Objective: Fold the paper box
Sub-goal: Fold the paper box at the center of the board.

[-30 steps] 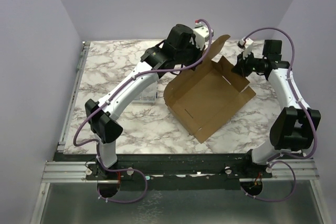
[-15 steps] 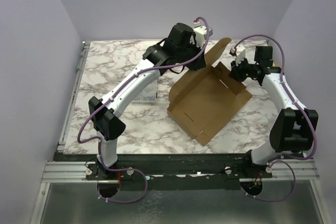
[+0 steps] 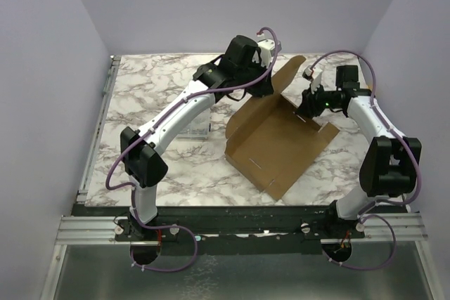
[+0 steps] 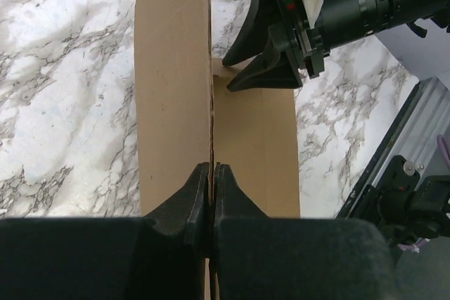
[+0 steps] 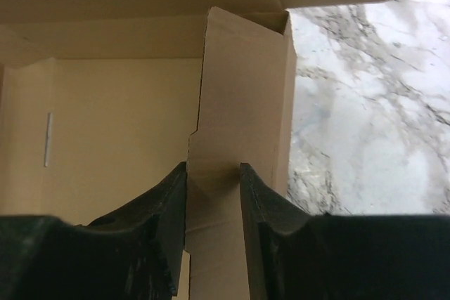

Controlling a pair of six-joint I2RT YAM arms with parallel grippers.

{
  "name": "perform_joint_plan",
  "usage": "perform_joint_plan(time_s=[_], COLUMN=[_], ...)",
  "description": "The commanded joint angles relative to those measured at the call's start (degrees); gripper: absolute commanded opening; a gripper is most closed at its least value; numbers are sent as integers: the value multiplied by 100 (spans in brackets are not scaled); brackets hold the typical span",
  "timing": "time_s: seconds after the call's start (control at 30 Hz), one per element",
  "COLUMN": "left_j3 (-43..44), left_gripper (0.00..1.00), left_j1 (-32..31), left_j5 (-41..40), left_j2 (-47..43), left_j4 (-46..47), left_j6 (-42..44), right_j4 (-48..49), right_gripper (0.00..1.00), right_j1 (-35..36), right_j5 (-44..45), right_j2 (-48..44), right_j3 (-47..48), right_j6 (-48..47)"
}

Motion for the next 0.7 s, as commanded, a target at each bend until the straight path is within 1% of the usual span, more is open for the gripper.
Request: perform_joint_plan(time_s=[0.0, 0.07, 0.17, 0.37, 0.4, 0.5, 0.63, 0.67], left_j3=[-169, -231, -271, -321, -338, -379, -403, -395], left_gripper=[0, 0, 0, 0, 0, 0, 0, 0], left_j1=[55, 76, 99, 121, 122, 135, 143, 143], left_j5=[148, 147, 160, 189, 184, 193, 227, 236], left_j2=[-252, -281, -297, -312, -313, -313, -283, -278], left_j4=[460, 460, 460, 460, 460, 467, 475, 488], left_j6=[4, 13, 20, 45, 46, 47, 13, -4], right_j4=[-795, -943, -933, -570, -506, -290, 58, 97], right_gripper=[39, 45, 51, 51, 50, 42, 28, 28], right_j1=[37, 37, 17, -99, -125, -146, -162, -163], right_j5=[-794, -891, -883, -590, -507, -242, -23, -25], right_j2=[318, 423, 567, 839, 887, 994, 938, 903], right_j3=[360, 473, 584, 636, 638, 633, 558, 553], right_j6=[119, 203, 482, 1028, 1118, 1298, 1461, 1466])
